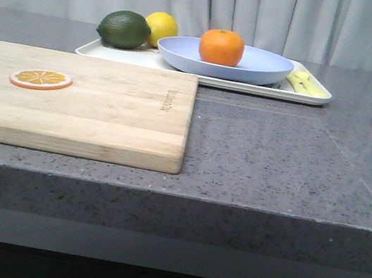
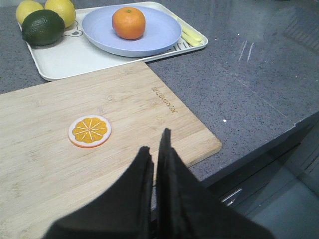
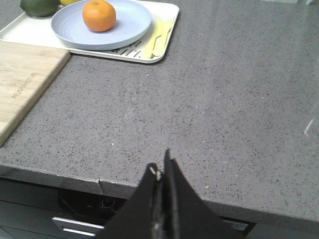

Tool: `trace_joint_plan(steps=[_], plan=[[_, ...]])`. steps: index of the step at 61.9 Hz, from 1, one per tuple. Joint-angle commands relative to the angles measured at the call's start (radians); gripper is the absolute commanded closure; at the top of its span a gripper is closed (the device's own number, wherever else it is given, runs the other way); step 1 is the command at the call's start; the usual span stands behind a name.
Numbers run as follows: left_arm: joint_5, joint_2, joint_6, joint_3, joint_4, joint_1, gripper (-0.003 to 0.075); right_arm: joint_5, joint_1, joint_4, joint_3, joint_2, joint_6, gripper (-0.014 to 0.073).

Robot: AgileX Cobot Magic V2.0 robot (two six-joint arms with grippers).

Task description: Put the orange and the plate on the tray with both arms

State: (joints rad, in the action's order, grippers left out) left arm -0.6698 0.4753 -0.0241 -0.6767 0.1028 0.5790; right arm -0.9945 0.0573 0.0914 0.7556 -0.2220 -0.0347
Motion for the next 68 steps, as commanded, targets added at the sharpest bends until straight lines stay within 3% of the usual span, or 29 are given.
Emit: trace_joint_plan(steps=[1, 30, 36, 51, 68], plan=[[0.084, 0.005, 0.007, -0.026, 0.013, -0.001, 0.074, 0.077, -0.002, -0.012, 0.024, -0.014, 0.001, 0.0661], [0.094, -0.013, 0.007, -0.014, 0.013, -0.001, 0.074, 0.073, -0.002, -0.012, 0.024, -0.014, 0.001, 0.0661], [0.128, -0.05, 0.007, 0.035, 0.005, -0.061, 0.074, 0.072, -0.002, -0.012, 0.024, -0.014, 0.001, 0.0661], [0.401, -0.267, 0.007, 0.313, -0.02, -0.338, 0.074, 0.071, -0.002, -0.012, 0.024, -0.014, 0.001, 0.0661], [0.709, -0.438, 0.011, 0.611, -0.016, -0.403, 0.074, 0.071, -0.002, -0.012, 0.024, -0.014, 0.001, 0.0661]])
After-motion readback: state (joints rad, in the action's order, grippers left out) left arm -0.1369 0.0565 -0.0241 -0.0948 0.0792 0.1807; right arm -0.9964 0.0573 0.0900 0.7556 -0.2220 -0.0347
